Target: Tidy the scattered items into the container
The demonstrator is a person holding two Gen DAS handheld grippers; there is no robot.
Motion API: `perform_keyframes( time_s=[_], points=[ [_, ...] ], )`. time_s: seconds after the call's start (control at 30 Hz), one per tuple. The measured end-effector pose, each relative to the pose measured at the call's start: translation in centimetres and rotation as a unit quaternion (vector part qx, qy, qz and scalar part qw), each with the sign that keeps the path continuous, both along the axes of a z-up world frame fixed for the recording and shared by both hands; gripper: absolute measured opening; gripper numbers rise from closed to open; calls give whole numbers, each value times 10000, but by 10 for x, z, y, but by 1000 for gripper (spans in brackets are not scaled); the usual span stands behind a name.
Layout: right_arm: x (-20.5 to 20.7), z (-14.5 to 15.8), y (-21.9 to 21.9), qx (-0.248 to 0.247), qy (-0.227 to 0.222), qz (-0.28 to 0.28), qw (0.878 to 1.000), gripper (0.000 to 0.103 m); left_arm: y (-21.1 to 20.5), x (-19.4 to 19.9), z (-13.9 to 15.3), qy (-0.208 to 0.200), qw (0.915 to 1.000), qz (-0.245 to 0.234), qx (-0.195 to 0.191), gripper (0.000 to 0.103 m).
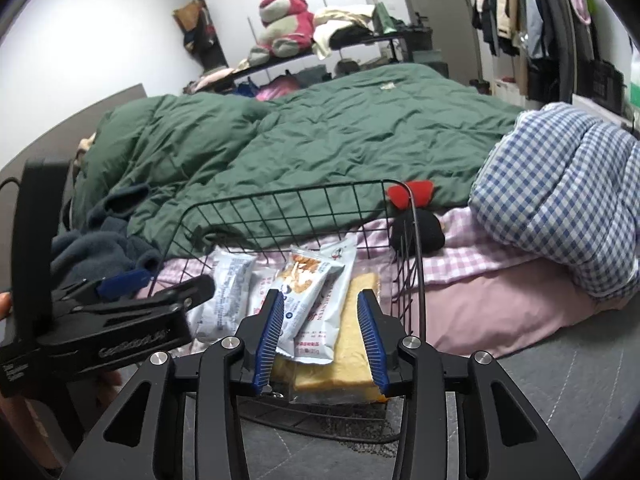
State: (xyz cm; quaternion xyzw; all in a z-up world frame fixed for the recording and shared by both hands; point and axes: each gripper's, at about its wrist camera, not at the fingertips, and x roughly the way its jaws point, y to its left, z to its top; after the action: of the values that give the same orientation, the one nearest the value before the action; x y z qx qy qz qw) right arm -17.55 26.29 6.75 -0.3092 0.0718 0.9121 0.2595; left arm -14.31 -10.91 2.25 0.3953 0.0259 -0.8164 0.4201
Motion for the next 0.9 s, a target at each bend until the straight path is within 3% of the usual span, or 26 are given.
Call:
perform_keyframes(
  time_s=[0.37, 0.6, 0.9],
  points=[
    [16, -5, -13, -38, -64, 7, 10000, 39, 17, 61, -16, -172, 9997, 129, 153, 87],
    [19, -13, -21, -57, -155, 21, 9999, 39, 22, 78, -24, -178, 9994, 158, 259, 87],
    [27, -40, -25, 36, -601, 98, 9981, 39, 16, 108, -57, -299, 9978, 361, 468, 87]
  ],
)
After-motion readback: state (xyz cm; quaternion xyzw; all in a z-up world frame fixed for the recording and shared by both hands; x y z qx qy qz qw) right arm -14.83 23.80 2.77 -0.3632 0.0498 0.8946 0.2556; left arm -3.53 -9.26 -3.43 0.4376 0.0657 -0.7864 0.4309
